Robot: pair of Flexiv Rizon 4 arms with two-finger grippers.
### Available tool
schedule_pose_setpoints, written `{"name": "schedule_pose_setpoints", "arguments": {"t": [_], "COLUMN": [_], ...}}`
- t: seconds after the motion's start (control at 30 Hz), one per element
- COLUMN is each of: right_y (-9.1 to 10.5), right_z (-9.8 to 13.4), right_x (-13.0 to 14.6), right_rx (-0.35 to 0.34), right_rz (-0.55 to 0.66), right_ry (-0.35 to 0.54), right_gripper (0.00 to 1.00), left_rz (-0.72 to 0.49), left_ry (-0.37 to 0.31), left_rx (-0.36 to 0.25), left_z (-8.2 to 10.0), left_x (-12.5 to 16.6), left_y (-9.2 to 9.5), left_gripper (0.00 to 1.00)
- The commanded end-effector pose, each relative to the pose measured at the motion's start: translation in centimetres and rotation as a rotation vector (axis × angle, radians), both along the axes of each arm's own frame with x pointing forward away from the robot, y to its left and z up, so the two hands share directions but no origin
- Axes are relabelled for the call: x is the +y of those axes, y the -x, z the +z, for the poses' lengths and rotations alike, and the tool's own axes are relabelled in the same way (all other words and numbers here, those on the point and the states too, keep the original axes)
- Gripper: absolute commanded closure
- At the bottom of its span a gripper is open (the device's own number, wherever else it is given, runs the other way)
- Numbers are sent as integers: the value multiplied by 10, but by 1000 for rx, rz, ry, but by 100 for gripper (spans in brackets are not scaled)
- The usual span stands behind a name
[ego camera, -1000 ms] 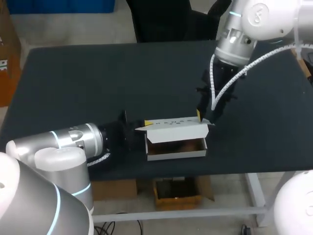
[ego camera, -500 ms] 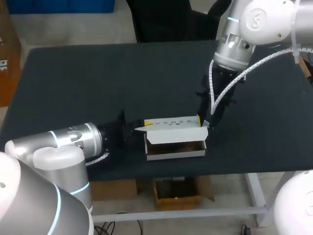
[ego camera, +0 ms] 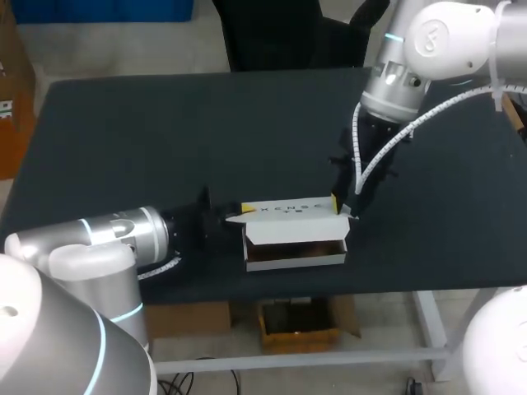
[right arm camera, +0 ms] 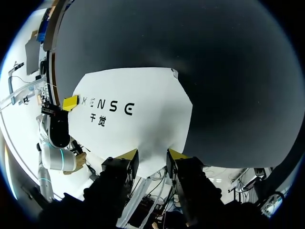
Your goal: Assemble the packaging by folding the flat box into shape, placing the metal phone stand inside, and closing the box properly
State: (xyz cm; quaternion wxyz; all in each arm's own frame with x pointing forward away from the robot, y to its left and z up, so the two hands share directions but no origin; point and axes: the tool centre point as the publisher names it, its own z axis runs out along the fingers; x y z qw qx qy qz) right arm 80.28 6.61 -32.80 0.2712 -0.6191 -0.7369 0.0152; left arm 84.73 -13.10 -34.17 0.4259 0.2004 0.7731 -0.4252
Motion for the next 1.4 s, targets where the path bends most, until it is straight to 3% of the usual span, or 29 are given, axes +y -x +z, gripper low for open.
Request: {"name": "schedule_pose_setpoints", "arguments": {"t": [0.03, 0.13, 0.33, 0.43, 0.6, 0.83, 0.97, 1.03, 1.1, 1.13, 1.2, 1.3, 1.33, 1.4], "right_y": [-2, -2, -1, 0, 1, 3, 4, 4, 5, 5, 6, 7, 8, 8], "right_z": [-3, -4, -7, -8, -9, -11, -13, -14, -15, -15, -16, -17, -17, -17], "right_x": [3, 5, 6, 6, 7, 9, 10, 11, 11, 11, 12, 12, 12, 12], "right_rx": [6, 7, 10, 12, 10, 5, 0, -3, -7, -8, -12, -14, -15, -15], "right_rz": [8, 12, 17, 18, 18, 21, 23, 23, 23, 23, 22, 21, 21, 21], "right_ry": [-2, -4, -7, -9, -14, -20, -22, -23, -25, -26, -28, -29, -28, -27], "right_gripper": [64, 64, 64, 64, 64, 64, 64, 64, 64, 64, 64, 64, 64, 64], "left_rz": [-13, -15, -16, -20, -23, 17, 76, 132, 162, 211, 259, 424, 511, 511], "left_ry": [10, 16, 42, 55, 68, 67, 76, 34, 3, -45, -53, -50, -51, -51], "left_rx": [5, 7, 5, 6, 3, 53, 181, 288, 444, 519, 673, 732, 706, 706], "left_z": [-1, 0, 6, 11, 17, 23, 39, 47, 53, 55, 58, 63, 66, 66], "left_x": [2, 3, 12, 18, 29, 61, 80, 87, 91, 93, 96, 100, 102, 102], "left_y": [1, 2, 7, 13, 22, 40, 42, 42, 41, 39, 34, 25, 20, 20], "left_gripper": [74, 52, 42, 25, 11, 0, 0, 0, 0, 0, 0, 0, 0, 0]}}
